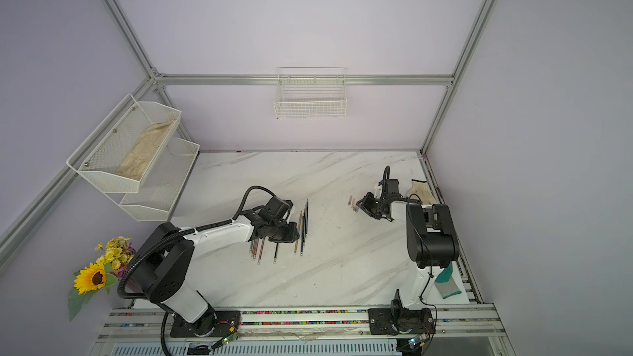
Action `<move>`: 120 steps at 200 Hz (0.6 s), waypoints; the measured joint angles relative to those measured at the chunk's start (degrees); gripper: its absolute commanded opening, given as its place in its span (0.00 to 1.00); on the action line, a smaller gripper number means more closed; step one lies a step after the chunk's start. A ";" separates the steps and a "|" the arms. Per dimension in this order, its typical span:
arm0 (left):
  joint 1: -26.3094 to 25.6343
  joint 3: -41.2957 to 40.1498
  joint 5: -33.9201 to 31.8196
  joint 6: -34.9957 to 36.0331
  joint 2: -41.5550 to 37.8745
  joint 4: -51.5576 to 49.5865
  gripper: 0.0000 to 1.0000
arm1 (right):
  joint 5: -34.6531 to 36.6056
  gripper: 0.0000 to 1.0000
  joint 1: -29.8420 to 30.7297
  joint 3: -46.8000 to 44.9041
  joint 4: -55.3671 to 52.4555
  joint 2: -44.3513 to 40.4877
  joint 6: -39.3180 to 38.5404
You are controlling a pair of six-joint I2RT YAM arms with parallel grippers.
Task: Remove the protective cover of the pencils
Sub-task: Place the protective sleeve at the center of the board.
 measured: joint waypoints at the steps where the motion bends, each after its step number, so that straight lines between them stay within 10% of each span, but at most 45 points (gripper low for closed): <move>1: 0.02 0.00 -0.02 0.00 -0.13 -0.07 0.21 | 0.13 0.29 0.00 0.00 -0.17 -0.26 -0.02; 120: 6.08 -10.19 -12.59 -3.45 -26.40 -10.64 0.33 | -5.64 0.29 0.13 -13.44 -2.14 -36.57 -1.99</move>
